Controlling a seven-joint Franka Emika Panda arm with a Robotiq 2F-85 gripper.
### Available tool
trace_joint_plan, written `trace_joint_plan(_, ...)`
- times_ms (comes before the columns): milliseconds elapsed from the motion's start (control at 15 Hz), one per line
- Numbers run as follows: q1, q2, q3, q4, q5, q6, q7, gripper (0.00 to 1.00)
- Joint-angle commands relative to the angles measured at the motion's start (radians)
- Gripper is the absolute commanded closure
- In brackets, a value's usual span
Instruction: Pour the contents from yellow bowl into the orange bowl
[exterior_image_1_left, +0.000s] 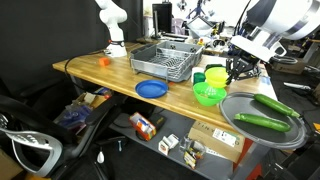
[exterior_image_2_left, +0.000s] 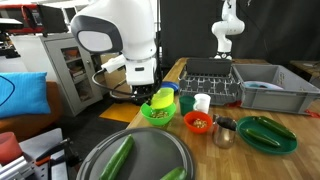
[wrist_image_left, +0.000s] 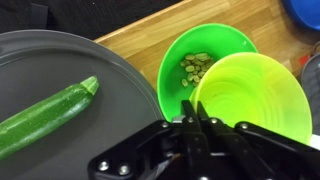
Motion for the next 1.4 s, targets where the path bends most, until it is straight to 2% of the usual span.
trace_joint_plan(0,0.006,-0.013,-0.002,-0.01,0.029,0.01,-0.015,0.96)
trace_joint_plan(533,0.007,-0.024,0.001,-0.019,0.043,0.02,-0.018,0.96)
trace_joint_plan(667,0.007,-0.02,-0.002,-0.019,0.037,0.026,-0.002,0.99)
trace_joint_plan(1200,-0.027,-0.061,-0.019,-0.03,0.287,0.071,-0.044,0.99)
trace_joint_plan(1333,-0.03,-0.05,-0.041,-0.028,0.297,0.066,-0.003,0.99)
